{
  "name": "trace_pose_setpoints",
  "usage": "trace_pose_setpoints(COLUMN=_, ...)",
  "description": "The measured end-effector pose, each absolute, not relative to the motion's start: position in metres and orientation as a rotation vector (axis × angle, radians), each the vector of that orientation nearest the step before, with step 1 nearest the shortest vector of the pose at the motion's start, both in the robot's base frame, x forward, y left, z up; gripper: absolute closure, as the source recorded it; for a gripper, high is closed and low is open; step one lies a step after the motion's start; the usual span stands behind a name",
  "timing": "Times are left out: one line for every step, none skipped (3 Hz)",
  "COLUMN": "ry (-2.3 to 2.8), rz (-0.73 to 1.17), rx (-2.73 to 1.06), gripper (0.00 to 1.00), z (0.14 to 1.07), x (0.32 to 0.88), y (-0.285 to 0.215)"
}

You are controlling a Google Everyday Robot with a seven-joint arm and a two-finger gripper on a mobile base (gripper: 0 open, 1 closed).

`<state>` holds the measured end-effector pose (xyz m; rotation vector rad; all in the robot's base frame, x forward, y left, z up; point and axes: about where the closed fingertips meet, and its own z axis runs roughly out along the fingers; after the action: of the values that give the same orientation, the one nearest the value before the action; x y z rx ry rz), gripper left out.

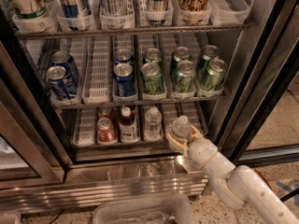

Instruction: Pick water bottle from bottom shelf of fridge

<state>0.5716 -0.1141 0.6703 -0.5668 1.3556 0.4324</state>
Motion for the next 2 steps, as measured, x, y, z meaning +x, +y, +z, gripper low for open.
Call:
trace_pose_setpoints(ry=1.37, rz=0.479, rx=-0.719, gripper=1.0, z=0.681, x=0.557, y=-0.109)
trace_pose_setpoints(ry=1.364, rz=0.521, rx=-0.844, gripper=1.0, z=0.695, x=0.543, y=-0.105)
